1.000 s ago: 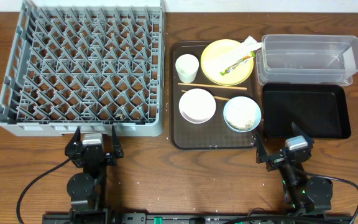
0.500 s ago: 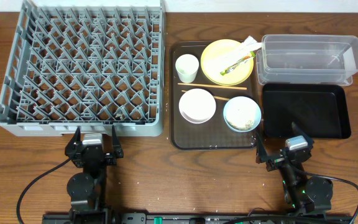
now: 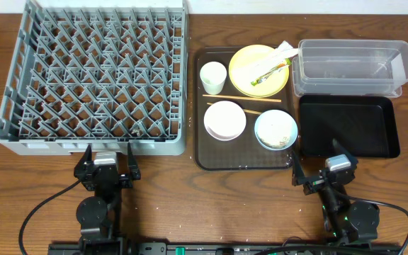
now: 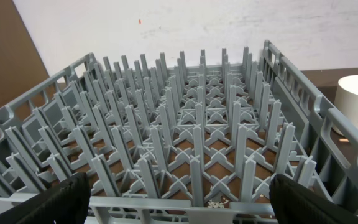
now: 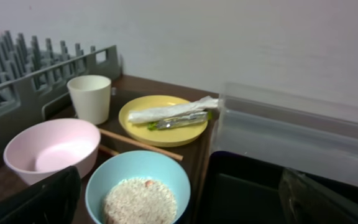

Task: Sort waste into correct bins and load items into the dishwasher

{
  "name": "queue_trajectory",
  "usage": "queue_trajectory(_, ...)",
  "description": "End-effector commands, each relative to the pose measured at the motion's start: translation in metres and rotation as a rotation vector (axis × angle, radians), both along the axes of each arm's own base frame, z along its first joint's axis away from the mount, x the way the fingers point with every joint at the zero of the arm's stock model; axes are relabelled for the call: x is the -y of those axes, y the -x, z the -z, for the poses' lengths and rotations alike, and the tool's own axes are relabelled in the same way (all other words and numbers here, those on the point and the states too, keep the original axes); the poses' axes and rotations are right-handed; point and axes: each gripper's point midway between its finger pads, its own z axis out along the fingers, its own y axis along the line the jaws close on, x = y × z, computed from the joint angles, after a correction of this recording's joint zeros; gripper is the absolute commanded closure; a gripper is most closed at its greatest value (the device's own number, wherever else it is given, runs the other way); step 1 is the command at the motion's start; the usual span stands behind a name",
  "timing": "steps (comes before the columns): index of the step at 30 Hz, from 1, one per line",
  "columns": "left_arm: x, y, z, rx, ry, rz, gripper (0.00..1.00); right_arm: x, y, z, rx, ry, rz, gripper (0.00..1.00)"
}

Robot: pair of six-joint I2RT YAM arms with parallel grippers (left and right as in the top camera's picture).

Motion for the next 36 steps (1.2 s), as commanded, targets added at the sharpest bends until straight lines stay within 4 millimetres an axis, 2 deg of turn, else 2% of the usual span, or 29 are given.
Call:
queue_trajectory(1, -0.003, 0.002, 0.018, -0.057, -0.003, -0.017, 0.07, 0.004, -0.001, -0.007, 0.02, -0.043, 0.026, 0.01)
queue_trajectory(4, -0.003, 0.002, 0.018, -0.057, -0.003, -0.017, 0.07, 0.004, -0.001, -0.013, 0.032, -0.099, 0.027, 0.01)
queue_trajectory(7, -0.003, 0.002, 0.018, -0.057, -0.003, -0.017, 0.07, 0.004, 0.0, -0.029, 0.091, -0.132, 0.021, 0.01)
queue_trajectory(16, -0.003, 0.002, 0.018, -0.057, -0.003, -0.017, 0.07, 0.003, 0.016, -0.108, 0.304, -0.121, -0.004, 0.01)
queue_trajectory(22, -0.003, 0.002, 0.018, -0.057, -0.003, -0.017, 0.07, 0.002, 0.02, -0.165, 0.347, -0.101, -0.006, 0.01)
queue_trajectory(25, -0.003, 0.002, 0.018, -0.057, -0.003, -0.017, 0.07, -0.003, 0.013, -0.188, 0.328, -0.096, -0.033, 0.01)
queue_trajectory(29, -0.003, 0.002, 0.018, -0.057, -0.003, -0.017, 0.07, -0.019, -0.008, -0.212, 0.247, -0.083, -0.114, 0.01)
queue_trajectory(32, -0.003, 0.002, 0.018, -0.057, -0.003, -0.017, 0.07, -0.029, -0.032, -0.224, 0.146, -0.077, -0.155, 0.01)
queue_trajectory(36, -0.003, 0.002, 0.018, -0.057, -0.003, -0.017, 0.07, -0.034, -0.073, -0.229, -0.019, -0.075, -0.158, 0.01)
